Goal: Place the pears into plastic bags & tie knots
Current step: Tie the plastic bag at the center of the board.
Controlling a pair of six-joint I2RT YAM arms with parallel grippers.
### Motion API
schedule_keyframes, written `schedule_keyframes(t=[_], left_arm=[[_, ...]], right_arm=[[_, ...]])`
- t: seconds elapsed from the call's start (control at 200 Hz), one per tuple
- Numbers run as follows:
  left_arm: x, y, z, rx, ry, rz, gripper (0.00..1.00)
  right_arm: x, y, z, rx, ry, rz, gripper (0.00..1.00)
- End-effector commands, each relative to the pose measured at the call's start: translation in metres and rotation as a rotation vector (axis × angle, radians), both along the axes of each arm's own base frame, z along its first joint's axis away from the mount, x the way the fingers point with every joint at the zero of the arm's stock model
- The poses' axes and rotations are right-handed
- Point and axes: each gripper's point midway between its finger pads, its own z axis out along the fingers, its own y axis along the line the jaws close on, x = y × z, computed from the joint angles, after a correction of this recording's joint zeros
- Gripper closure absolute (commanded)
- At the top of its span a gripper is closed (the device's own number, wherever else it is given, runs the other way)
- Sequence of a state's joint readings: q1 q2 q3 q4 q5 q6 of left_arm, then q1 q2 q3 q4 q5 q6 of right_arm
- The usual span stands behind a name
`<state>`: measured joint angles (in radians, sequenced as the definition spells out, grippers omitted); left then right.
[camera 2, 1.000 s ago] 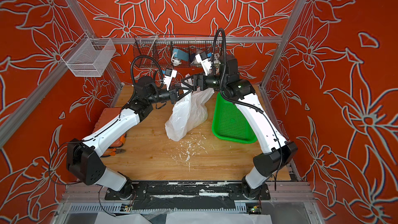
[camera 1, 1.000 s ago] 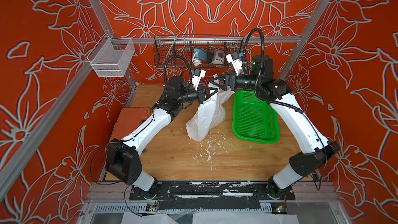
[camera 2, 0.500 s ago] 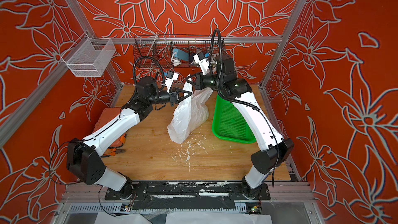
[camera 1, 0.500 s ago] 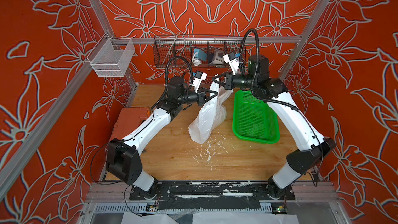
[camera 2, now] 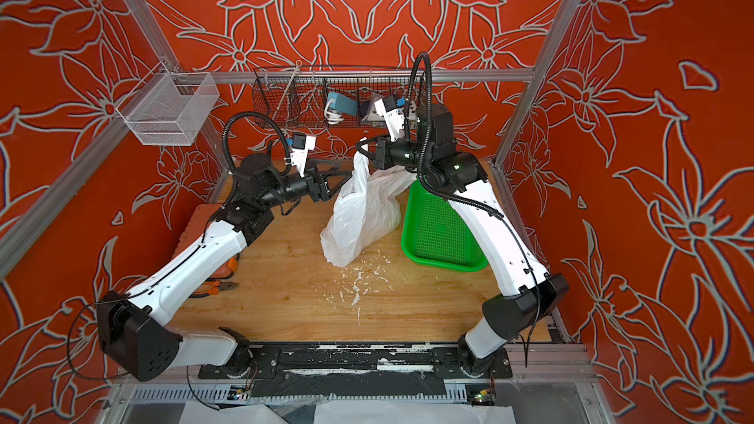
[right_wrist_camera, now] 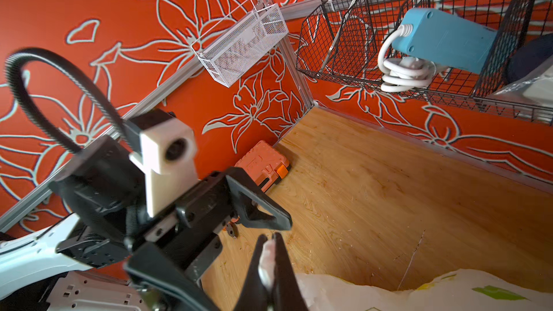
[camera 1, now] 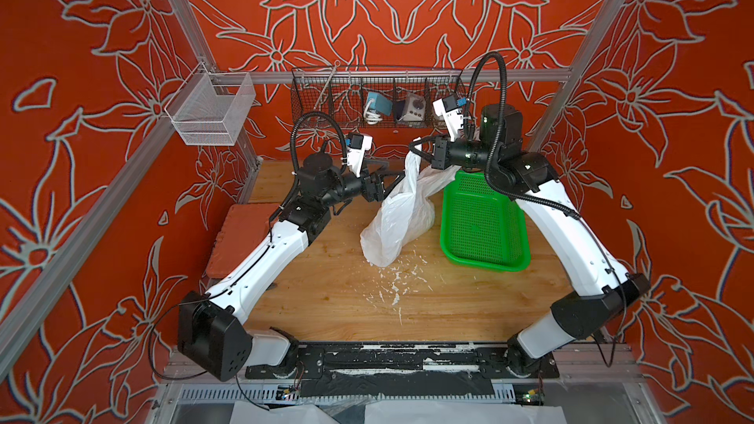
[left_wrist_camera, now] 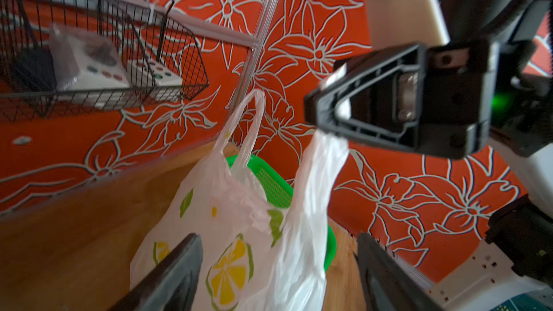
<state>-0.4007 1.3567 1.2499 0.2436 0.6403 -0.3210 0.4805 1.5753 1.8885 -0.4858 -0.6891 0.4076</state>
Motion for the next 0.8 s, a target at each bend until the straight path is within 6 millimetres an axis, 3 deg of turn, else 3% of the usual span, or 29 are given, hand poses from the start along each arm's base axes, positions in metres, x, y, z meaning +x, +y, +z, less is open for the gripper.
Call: schedule_keyframes(t=[0.0, 0.165, 0.25, 0.33, 0.43, 0.56, 0.651, 0.731, 0.796], left_arm=[[0.004, -0.015, 0.015, 0.004, -0.072, -0.01, 0.2], [0.014, -0.043, 0.004, 0.025, -0.071, -0.036, 0.21], [0.025, -0.051, 0.001, 0.013, -0.078, 0.022, 0.27], [0.033, -0.056, 0.003, -0.032, -0.106, 0.108, 0.4], [0.046, -0.055, -0.008, -0.061, -0.074, 0.17, 0.76], [0.047, -0.051, -0.023, -0.069, -0.047, 0.196, 0.97], [0.047, -0.049, -0.032, -0.064, -0.024, 0.202, 0.96], [0.045, -0.048, -0.04, -0.064, -0.007, 0.203, 0.85], [0.045, -0.047, -0.046, -0.061, 0.006, 0.207, 0.83]], right_arm=[[-0.002, 0.0, 0.008, 0.019, -0.019, -0.003, 1.0], [-0.002, 0.001, 0.012, 0.031, -0.017, -0.003, 1.0], [-0.003, 0.002, 0.015, 0.046, -0.014, -0.002, 1.0], [-0.004, 0.003, 0.02, 0.067, -0.011, 0.001, 1.0], [-0.004, 0.001, 0.027, 0.085, -0.019, -0.013, 1.0], [-0.005, -0.002, 0.036, 0.089, -0.041, -0.032, 1.0], [-0.004, -0.005, 0.037, 0.088, -0.046, -0.049, 1.0], [-0.003, -0.005, 0.038, 0.091, -0.049, -0.056, 1.0], [-0.002, -0.005, 0.037, 0.096, -0.044, -0.054, 1.0]])
